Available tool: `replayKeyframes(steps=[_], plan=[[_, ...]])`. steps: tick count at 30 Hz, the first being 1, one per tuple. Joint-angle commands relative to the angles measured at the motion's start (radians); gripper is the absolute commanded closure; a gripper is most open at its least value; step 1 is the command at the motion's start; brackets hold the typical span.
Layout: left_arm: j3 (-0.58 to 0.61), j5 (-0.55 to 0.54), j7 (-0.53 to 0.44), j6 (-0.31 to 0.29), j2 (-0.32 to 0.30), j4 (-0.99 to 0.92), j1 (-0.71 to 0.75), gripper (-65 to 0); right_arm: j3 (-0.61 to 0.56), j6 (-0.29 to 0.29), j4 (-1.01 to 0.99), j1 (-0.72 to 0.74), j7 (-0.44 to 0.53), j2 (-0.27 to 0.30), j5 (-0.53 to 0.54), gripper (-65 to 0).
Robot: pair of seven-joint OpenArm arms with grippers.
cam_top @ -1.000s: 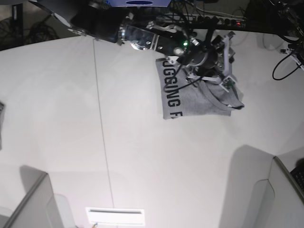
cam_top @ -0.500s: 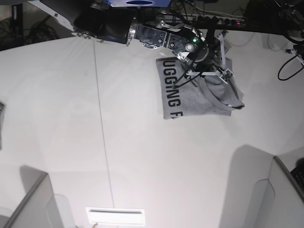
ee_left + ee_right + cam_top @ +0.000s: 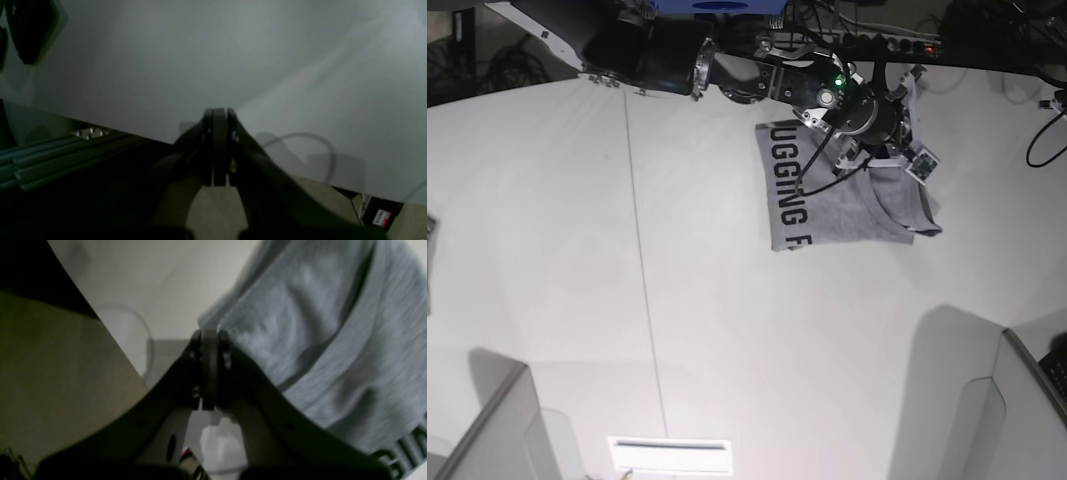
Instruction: Fold the T-shirt properly
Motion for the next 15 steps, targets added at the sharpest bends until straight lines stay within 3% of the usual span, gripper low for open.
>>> replayKeyframes(steps=[1, 15], plan=[[-0.004, 0.002, -0.004, -0.001, -0.023, 0.015, 0.002, 0.0, -0.001, 0.000, 0.029, 0.015, 0.019, -0.024, 0.000, 0.0], [-0.001, 0.002, -0.003, -0.001, -0.023, 0.021, 0.002, 0.0, -0.043, 0.002, -0.032, 0.079, 0.301, -0.025, 0.001, 0.0]])
